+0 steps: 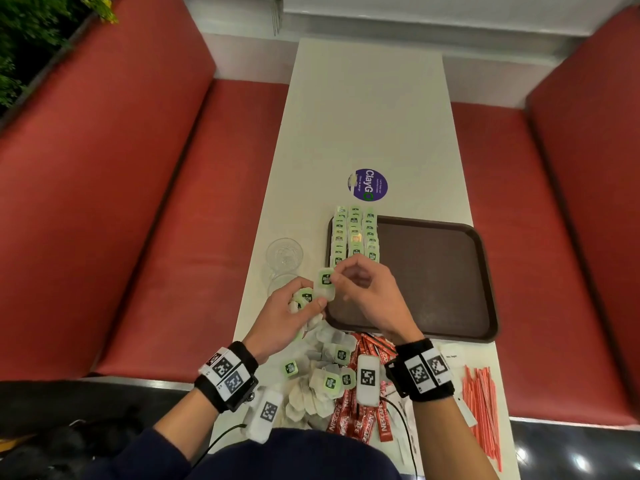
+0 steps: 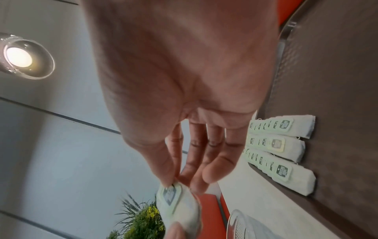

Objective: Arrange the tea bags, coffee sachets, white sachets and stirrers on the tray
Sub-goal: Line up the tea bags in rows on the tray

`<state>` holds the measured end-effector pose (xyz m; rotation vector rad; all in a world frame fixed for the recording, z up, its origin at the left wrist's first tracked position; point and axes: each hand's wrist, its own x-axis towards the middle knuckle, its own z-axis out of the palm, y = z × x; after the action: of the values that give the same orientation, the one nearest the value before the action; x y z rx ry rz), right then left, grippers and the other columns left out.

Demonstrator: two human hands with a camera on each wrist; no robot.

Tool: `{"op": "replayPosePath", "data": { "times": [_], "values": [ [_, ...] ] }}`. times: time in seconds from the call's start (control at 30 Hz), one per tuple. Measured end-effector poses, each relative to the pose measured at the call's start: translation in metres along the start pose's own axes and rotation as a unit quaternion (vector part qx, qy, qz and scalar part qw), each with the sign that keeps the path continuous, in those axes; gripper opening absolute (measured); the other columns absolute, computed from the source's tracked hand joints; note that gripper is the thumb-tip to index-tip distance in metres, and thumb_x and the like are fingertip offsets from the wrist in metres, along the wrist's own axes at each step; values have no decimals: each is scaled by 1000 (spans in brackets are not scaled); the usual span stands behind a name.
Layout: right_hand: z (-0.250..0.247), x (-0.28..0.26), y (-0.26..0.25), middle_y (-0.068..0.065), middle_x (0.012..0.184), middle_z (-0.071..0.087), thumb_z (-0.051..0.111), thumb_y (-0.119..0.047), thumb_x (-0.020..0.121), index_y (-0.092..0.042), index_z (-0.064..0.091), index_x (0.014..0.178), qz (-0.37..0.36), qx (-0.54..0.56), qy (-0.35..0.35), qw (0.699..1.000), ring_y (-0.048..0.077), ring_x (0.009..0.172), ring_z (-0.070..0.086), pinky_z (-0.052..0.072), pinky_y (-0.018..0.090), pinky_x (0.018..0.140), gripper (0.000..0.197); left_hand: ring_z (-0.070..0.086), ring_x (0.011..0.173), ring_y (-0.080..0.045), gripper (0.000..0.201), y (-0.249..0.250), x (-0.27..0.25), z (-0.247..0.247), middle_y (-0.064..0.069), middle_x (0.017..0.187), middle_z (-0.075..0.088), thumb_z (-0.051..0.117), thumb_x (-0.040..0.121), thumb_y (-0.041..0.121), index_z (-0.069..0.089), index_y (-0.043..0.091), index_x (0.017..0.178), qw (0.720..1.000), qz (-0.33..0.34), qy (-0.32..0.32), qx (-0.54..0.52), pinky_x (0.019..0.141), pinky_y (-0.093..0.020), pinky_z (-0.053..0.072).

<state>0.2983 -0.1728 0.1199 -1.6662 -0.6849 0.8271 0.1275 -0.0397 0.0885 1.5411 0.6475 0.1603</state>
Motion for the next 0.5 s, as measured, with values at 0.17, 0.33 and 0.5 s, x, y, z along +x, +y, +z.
{"op": "replayPosePath", "data": {
  "times": [0.17, 0.33, 0.5],
  "values": [
    [-7, -6, -1, 1, 96, 81, 81, -25, 100, -23, 74, 108, 8, -20, -3, 1000, 22, 91, 77, 64, 48, 87, 11, 64, 78, -16, 25, -9, 5, 1, 1, 94, 78, 73, 101, 51, 70, 29, 112, 999, -2, 24, 42, 76, -41, 50],
    [-17, -7, -3, -10, 100, 80, 83, -25, 98, -27, 78, 100, -22, -92, -4, 995, 11, 98, 75, 60, 30, 90, 5, 69, 93, -13, 14, -13, 7, 4, 9, 97, 77, 74, 101, 44, 73, 33, 109, 996, -10, 31, 77, 87, -43, 53],
    [-44, 8, 18, -15, 94, 77, 80, -27, 99, -28, 75, 101, -11, -187, 75, 979, -1, 90, 71, 52, 9, 77, 6, 74, 106, -15, 4, -14, 4, 2, 13, 104, 78, 74, 102, 38, 74, 35, 103, 997, -28, 53, 45, 101, -44, 54]
  ]
}}
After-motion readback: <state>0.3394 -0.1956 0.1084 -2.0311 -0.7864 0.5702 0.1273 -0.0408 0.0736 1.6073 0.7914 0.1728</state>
